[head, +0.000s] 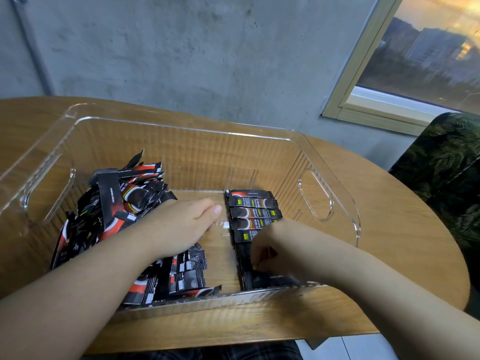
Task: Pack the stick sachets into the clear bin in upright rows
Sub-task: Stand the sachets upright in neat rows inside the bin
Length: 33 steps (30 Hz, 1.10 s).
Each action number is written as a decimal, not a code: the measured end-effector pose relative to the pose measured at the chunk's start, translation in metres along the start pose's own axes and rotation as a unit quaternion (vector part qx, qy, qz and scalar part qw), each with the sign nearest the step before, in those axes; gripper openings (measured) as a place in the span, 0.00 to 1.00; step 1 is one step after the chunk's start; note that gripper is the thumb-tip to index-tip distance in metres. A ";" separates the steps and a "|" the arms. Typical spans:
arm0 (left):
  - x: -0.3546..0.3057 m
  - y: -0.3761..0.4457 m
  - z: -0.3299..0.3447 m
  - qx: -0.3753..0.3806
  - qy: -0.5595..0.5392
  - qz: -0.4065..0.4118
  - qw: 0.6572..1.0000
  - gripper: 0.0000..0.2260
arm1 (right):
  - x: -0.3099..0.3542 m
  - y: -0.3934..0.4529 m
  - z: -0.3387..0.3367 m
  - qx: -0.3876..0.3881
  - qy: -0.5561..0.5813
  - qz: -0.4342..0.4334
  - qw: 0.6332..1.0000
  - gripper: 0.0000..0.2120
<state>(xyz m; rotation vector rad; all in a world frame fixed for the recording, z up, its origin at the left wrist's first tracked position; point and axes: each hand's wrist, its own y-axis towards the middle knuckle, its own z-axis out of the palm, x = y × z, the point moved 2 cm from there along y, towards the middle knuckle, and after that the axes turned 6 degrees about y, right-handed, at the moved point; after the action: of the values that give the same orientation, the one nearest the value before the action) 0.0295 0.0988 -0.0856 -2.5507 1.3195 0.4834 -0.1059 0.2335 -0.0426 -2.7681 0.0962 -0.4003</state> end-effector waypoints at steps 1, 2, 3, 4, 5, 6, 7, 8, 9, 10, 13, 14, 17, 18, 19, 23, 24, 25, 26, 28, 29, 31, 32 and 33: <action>0.000 0.000 0.000 -0.001 -0.002 0.000 1.000 0.21 | 0.001 0.001 -0.001 -0.010 0.002 -0.011 1.000 0.09; 0.000 0.000 0.000 -0.002 -0.002 0.000 1.000 0.22 | 0.002 0.002 -0.001 -0.018 0.005 -0.022 1.000 0.09; 0.001 0.001 0.000 -0.004 -0.001 0.002 1.000 0.21 | 0.003 0.005 0.001 -0.022 0.011 -0.034 0.999 0.11; 0.001 0.001 0.000 -0.005 0.001 0.003 1.000 0.21 | 0.004 0.007 0.002 -0.021 0.016 -0.044 0.999 0.12; 0.000 0.001 0.000 -0.006 0.002 0.003 1.000 0.21 | 0.004 0.009 0.005 -0.018 0.016 -0.051 0.998 0.13; 0.001 0.001 0.001 -0.008 0.000 0.002 1.000 0.20 | 0.004 0.010 0.007 -0.015 0.013 -0.056 0.998 0.14; 0.001 0.001 0.001 -0.009 -0.002 0.002 1.000 0.20 | 0.002 0.012 0.009 -0.012 0.010 -0.058 0.998 0.15; 0.001 0.000 0.001 -0.009 -0.004 0.001 1.000 0.20 | 0.001 0.012 0.010 -0.011 0.007 -0.060 0.998 0.17; 0.000 0.001 0.000 -0.008 -0.006 0.001 1.000 0.20 | 0.000 0.013 0.011 -0.011 -0.002 -0.063 0.998 0.18; 0.000 0.001 0.000 -0.007 -0.005 0.002 1.000 0.20 | -0.002 0.015 0.014 -0.014 -0.015 -0.065 0.998 0.20; 0.000 0.001 0.000 -0.005 0.000 0.005 1.000 0.21 | -0.006 0.020 0.019 -0.053 -0.039 -0.070 0.995 0.22; 0.001 0.001 0.001 -0.005 -0.002 0.005 1.000 0.21 | -0.011 0.022 0.022 -0.067 -0.038 -0.075 0.994 0.23; 0.001 0.000 0.001 -0.007 -0.008 0.004 1.000 0.25 | -0.011 0.015 0.018 -0.090 -0.021 -0.088 0.992 0.22; 0.002 0.000 0.001 -0.007 -0.010 0.003 1.000 0.26 | -0.010 0.010 0.012 -0.090 -0.026 -0.089 0.992 0.20; 0.001 0.000 0.001 -0.007 -0.011 0.003 1.000 0.25 | -0.010 0.005 0.006 -0.079 -0.038 -0.080 0.993 0.18; 0.000 0.000 0.000 -0.002 -0.009 0.002 1.000 0.21 | -0.011 -0.008 0.002 -0.042 -0.068 -0.061 0.995 0.11; 0.000 0.000 0.000 -0.002 -0.009 0.002 1.000 0.21 | -0.012 -0.007 0.005 -0.038 -0.072 -0.053 0.995 0.10; 0.000 0.000 0.000 -0.002 -0.009 0.002 1.000 0.21 | -0.013 -0.007 0.007 -0.033 -0.077 -0.046 0.995 0.09; -0.001 0.000 0.000 -0.003 -0.009 0.002 1.000 0.22 | -0.014 -0.005 0.009 -0.030 -0.081 -0.038 0.995 0.09; -0.001 0.000 -0.001 -0.004 -0.011 0.003 1.000 0.25 | -0.016 -0.004 0.008 -0.028 -0.101 -0.021 0.994 0.08; -0.001 0.000 -0.001 -0.003 -0.010 0.004 1.000 0.27 | -0.016 -0.004 0.007 -0.026 -0.108 -0.015 0.994 0.08; -0.001 0.000 -0.001 0.000 -0.009 0.004 1.000 0.25 | -0.017 -0.005 0.007 -0.025 -0.120 -0.010 0.992 0.07; -0.001 0.001 0.000 0.001 -0.008 0.002 1.000 0.23 | -0.017 -0.003 0.009 -0.021 -0.126 -0.003 0.992 0.08; 0.000 0.001 0.000 0.001 -0.007 0.000 1.000 0.21 | -0.018 -0.001 0.010 -0.016 -0.126 0.006 0.992 0.08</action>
<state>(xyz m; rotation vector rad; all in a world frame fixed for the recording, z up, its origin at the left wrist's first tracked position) 0.0288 0.0988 -0.0855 -2.5412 1.3149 0.5000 -0.1203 0.2394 -0.0556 -2.8213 0.0565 -0.0444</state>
